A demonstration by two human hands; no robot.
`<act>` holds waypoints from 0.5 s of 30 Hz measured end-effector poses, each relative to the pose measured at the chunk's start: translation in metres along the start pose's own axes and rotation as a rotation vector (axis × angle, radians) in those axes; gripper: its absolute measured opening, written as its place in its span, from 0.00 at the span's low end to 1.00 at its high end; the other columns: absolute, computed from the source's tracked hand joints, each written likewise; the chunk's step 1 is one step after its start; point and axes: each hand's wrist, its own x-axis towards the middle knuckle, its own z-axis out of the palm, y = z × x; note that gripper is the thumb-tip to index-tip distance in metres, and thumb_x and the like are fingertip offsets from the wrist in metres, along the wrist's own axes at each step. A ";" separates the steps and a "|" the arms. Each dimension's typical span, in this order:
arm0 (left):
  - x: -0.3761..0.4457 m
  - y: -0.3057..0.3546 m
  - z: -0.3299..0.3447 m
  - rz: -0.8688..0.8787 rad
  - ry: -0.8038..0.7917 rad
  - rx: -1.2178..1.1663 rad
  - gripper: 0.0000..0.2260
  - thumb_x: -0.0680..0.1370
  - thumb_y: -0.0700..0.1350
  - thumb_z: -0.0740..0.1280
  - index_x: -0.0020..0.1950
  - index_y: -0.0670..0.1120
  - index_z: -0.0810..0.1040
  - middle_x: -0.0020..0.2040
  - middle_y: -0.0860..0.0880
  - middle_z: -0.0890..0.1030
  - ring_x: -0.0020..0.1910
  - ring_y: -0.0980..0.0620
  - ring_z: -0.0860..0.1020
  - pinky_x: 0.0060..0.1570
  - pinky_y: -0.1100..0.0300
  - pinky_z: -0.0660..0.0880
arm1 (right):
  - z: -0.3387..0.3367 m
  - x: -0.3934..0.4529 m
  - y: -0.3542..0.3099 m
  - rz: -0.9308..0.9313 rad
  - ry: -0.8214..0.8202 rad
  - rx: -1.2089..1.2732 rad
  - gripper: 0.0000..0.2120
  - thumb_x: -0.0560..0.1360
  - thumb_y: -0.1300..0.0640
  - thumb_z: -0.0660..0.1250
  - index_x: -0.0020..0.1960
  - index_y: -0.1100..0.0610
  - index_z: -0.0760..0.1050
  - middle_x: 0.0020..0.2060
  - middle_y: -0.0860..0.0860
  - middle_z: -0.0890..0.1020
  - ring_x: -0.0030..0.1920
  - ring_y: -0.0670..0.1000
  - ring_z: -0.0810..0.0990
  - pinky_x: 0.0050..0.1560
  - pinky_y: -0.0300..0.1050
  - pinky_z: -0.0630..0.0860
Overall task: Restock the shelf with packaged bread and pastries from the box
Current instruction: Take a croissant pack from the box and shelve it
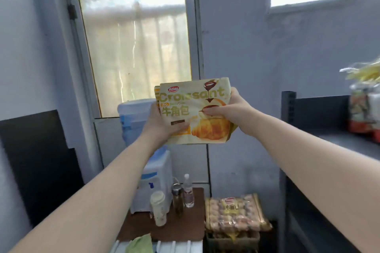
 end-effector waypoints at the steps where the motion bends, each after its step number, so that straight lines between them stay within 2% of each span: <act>1: 0.006 0.011 0.021 0.027 -0.020 -0.017 0.35 0.66 0.41 0.78 0.66 0.45 0.63 0.57 0.53 0.76 0.55 0.54 0.76 0.49 0.64 0.73 | -0.024 -0.003 -0.003 -0.006 0.042 -0.048 0.32 0.66 0.59 0.78 0.61 0.52 0.61 0.53 0.48 0.76 0.52 0.49 0.79 0.51 0.47 0.79; 3: 0.016 0.036 0.064 0.068 -0.057 -0.066 0.36 0.66 0.40 0.78 0.67 0.45 0.62 0.57 0.52 0.75 0.55 0.54 0.75 0.49 0.63 0.72 | -0.071 -0.011 -0.010 -0.037 0.134 -0.168 0.34 0.67 0.55 0.77 0.64 0.54 0.59 0.50 0.45 0.73 0.53 0.48 0.77 0.51 0.45 0.77; 7: 0.030 0.084 0.149 0.139 -0.134 -0.142 0.31 0.65 0.40 0.79 0.59 0.49 0.63 0.53 0.53 0.75 0.54 0.52 0.75 0.53 0.57 0.72 | -0.162 -0.030 -0.020 -0.044 0.310 -0.345 0.36 0.66 0.50 0.77 0.65 0.58 0.61 0.46 0.42 0.70 0.55 0.48 0.75 0.56 0.46 0.76; 8: 0.031 0.094 0.169 0.153 -0.160 -0.163 0.31 0.64 0.41 0.79 0.58 0.49 0.63 0.51 0.55 0.75 0.53 0.52 0.75 0.53 0.57 0.72 | -0.181 -0.037 -0.022 -0.028 0.345 -0.390 0.38 0.63 0.47 0.78 0.65 0.58 0.63 0.46 0.42 0.71 0.54 0.48 0.76 0.55 0.46 0.77; 11: 0.027 0.121 0.229 0.190 -0.246 -0.233 0.32 0.63 0.41 0.80 0.58 0.48 0.63 0.50 0.55 0.75 0.52 0.53 0.76 0.54 0.55 0.74 | -0.235 -0.059 -0.020 0.015 0.466 -0.488 0.49 0.47 0.37 0.78 0.63 0.55 0.70 0.51 0.46 0.80 0.53 0.47 0.80 0.55 0.47 0.79; 12: 0.024 0.127 0.242 0.203 -0.266 -0.245 0.32 0.64 0.41 0.80 0.58 0.48 0.62 0.50 0.55 0.75 0.51 0.54 0.76 0.54 0.55 0.73 | -0.248 -0.066 -0.019 0.031 0.488 -0.510 0.48 0.47 0.37 0.78 0.62 0.55 0.70 0.51 0.46 0.80 0.52 0.46 0.80 0.56 0.46 0.78; 15: 0.016 0.154 0.286 0.253 -0.361 -0.286 0.31 0.64 0.42 0.79 0.56 0.49 0.61 0.45 0.59 0.72 0.45 0.59 0.74 0.50 0.59 0.70 | -0.285 -0.102 -0.023 0.099 0.573 -0.573 0.28 0.61 0.47 0.80 0.55 0.51 0.72 0.46 0.42 0.78 0.50 0.44 0.77 0.54 0.41 0.73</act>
